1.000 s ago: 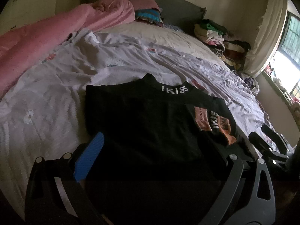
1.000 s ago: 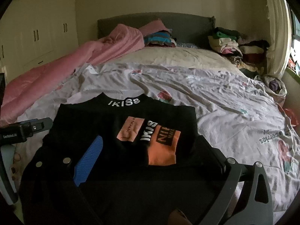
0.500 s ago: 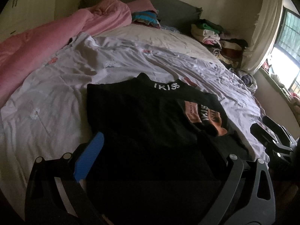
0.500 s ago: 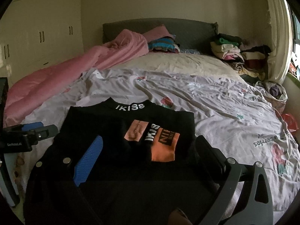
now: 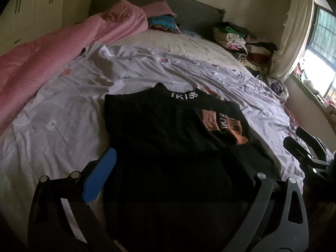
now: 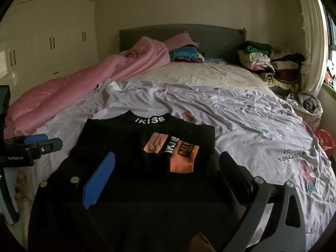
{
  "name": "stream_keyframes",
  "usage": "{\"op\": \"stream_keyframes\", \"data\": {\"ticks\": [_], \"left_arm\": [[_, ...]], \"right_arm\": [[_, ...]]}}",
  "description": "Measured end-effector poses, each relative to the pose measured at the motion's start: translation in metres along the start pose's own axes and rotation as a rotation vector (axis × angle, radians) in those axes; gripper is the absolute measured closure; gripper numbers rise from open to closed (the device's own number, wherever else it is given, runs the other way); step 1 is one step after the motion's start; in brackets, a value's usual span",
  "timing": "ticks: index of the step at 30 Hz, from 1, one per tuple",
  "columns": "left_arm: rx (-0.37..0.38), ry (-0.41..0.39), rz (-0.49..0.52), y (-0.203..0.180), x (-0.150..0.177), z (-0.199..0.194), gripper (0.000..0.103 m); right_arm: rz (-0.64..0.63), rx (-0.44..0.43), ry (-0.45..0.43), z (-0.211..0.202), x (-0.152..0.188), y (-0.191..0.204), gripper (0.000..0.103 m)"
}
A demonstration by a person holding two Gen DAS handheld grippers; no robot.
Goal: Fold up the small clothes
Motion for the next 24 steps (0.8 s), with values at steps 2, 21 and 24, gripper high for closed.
{"op": "stream_keyframes", "data": {"ticks": [2, 21, 24], "left_arm": [[-0.002, 0.003, 0.002, -0.001, 0.002, -0.003, 0.01], [-0.053, 0.054, 0.0, 0.009, 0.033, -0.024, 0.01], [-0.067, 0.06, 0.004, 0.011, 0.037, -0.028, 0.01]], "right_arm": [[-0.001, 0.001, 0.001, 0.0, 0.0, 0.0, 0.004], [0.013, 0.025, 0.001, -0.035, 0.018, -0.029, 0.005], [0.006, 0.032, 0.003, -0.037, 0.021, -0.034, 0.005]]}}
Point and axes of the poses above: each gripper's, at about its wrist camera, not at the fingertips, and z roughly the way its jaws point, y to its left, x to its underside, the point moved 2 cm from there along z, roughly the way its jaws point, and after that the axes turned 8 degrees about z, right-handed, at the moved point
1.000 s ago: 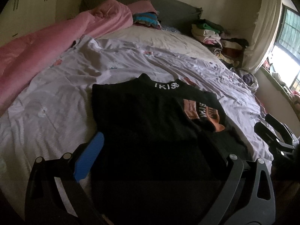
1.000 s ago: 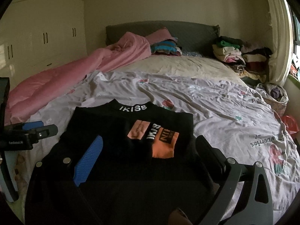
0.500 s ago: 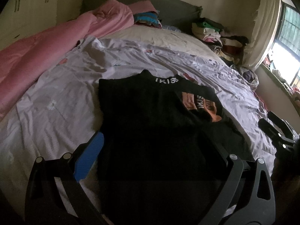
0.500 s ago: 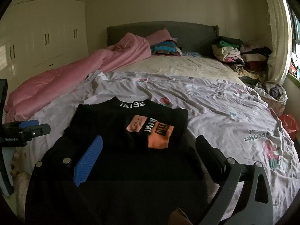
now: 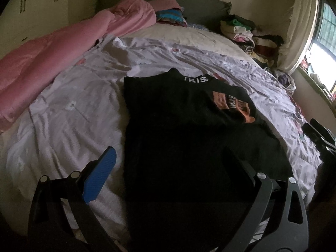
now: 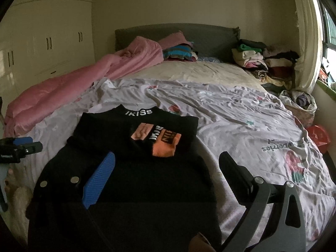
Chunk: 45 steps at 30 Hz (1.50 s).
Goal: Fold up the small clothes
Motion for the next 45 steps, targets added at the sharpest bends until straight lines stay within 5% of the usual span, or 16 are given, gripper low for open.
{"op": "stream_keyframes", "data": {"ticks": [10, 20, 25, 27, 40, 45], "left_arm": [[-0.013, 0.042, -0.019, 0.021, 0.028, -0.009, 0.01], [0.062, 0.085, -0.078, 0.035, 0.062, -0.015, 0.01], [0.074, 0.107, -0.079, 0.037, 0.076, -0.016, 0.027], [0.083, 0.13, -0.085, 0.038, 0.083, -0.013, 0.045], [0.111, 0.251, -0.029, 0.021, 0.12, 0.002, 0.051], [0.143, 0.298, -0.022, 0.012, 0.134, 0.011, 0.063]], "right_arm": [[-0.02, 0.03, 0.028, -0.006, 0.015, -0.017, 0.005], [-0.029, 0.053, 0.076, -0.005, 0.035, -0.029, 0.005], [-0.029, 0.055, 0.09, -0.006, 0.041, -0.033, 0.005], [-0.028, 0.058, 0.095, -0.006, 0.044, -0.035, 0.005], [0.007, 0.076, 0.167, -0.005, 0.071, -0.056, 0.005], [0.026, 0.076, 0.189, -0.011, 0.081, -0.068, 0.005]]}}
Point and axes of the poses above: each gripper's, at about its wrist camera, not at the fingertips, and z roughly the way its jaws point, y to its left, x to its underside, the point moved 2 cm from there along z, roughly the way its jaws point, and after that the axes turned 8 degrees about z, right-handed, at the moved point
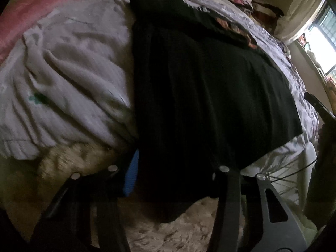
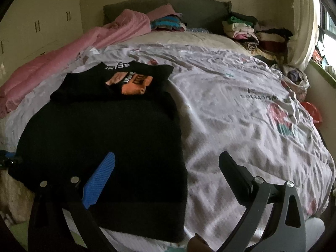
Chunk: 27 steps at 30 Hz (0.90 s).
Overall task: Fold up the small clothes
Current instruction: 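Lower both grippers onto the shirt hem and close them on it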
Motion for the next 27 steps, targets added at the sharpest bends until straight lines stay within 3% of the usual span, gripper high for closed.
{"op": "stream_keyframes", "data": {"ticks": [4, 12, 13, 14, 17, 24, 26, 27], "left_arm": [[-0.01, 0.008, 0.012, -0.005, 0.002, 0.005, 0.064], [-0.026, 0.005, 0.022, -0.009, 0.0, 0.013, 0.078], [-0.024, 0.003, 0.02, -0.009, -0.001, 0.013, 0.078], [-0.019, 0.001, 0.017, -0.008, 0.0, 0.013, 0.079], [-0.016, -0.001, 0.018, -0.007, 0.0, 0.013, 0.079], [-0.02, -0.005, 0.021, -0.008, 0.001, 0.013, 0.078], [-0.026, -0.005, 0.017, -0.007, 0.001, 0.011, 0.082], [-0.03, -0.009, 0.015, -0.006, 0.001, 0.01, 0.086]], "right_arm": [[-0.001, -0.019, 0.031, -0.004, 0.01, -0.007, 0.005], [0.006, -0.077, 0.129, -0.003, 0.035, -0.017, 0.006], [0.001, -0.08, 0.14, -0.002, 0.037, -0.016, 0.013], [-0.003, -0.086, 0.155, -0.001, 0.041, -0.016, 0.032], [-0.005, -0.118, 0.217, 0.005, 0.053, -0.015, 0.052], [0.009, -0.105, 0.282, 0.021, 0.07, -0.019, 0.06], [0.007, -0.109, 0.27, 0.018, 0.068, -0.018, 0.083], [0.004, -0.108, 0.261, 0.016, 0.067, -0.019, 0.088]]}}
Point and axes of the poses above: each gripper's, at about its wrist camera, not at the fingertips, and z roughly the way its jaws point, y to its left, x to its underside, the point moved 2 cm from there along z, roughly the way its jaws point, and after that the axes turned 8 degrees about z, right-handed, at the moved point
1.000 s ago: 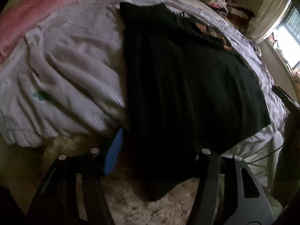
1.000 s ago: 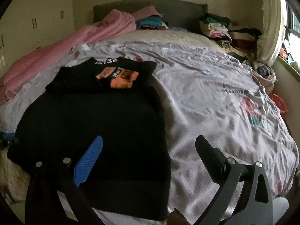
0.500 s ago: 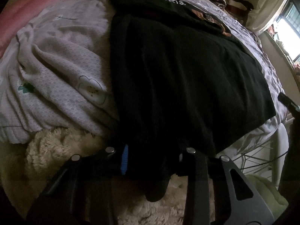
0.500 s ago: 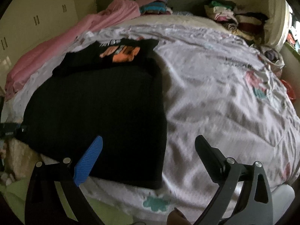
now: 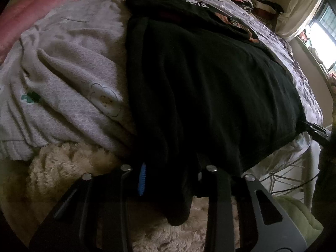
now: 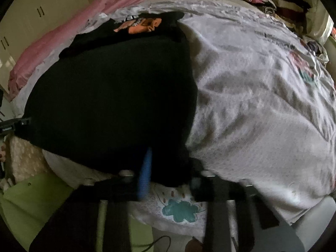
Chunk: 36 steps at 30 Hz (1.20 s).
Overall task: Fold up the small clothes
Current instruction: 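Lower both grippers onto the shirt hem and close them on it, then lift the hem with both grippers and fold it toward the collar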
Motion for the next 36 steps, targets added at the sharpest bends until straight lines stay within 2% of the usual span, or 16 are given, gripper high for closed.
{"op": "stream_keyframes", "data": {"ticks": [2, 6, 19, 25, 36], "left_arm": [[0.001, -0.01, -0.008, 0.001, -0.001, -0.004, 0.092], [0.005, -0.037, -0.027, 0.007, -0.001, -0.016, 0.1], [-0.009, -0.191, 0.0, 0.0, -0.028, -0.068, 0.101], [-0.009, -0.231, -0.031, 0.007, -0.042, -0.078, 0.101], [-0.02, -0.309, -0.039, 0.015, -0.077, -0.095, 0.101]], "right_arm": [[0.0, -0.01, -0.023, -0.007, -0.004, 0.0, 0.094], [0.01, -0.063, -0.084, -0.025, -0.013, -0.001, 0.095], [0.031, -0.18, -0.337, -0.085, -0.059, 0.006, 0.095], [0.063, -0.195, -0.404, -0.093, -0.079, 0.006, 0.095], [0.126, -0.196, -0.471, -0.095, -0.111, 0.003, 0.095]]}}
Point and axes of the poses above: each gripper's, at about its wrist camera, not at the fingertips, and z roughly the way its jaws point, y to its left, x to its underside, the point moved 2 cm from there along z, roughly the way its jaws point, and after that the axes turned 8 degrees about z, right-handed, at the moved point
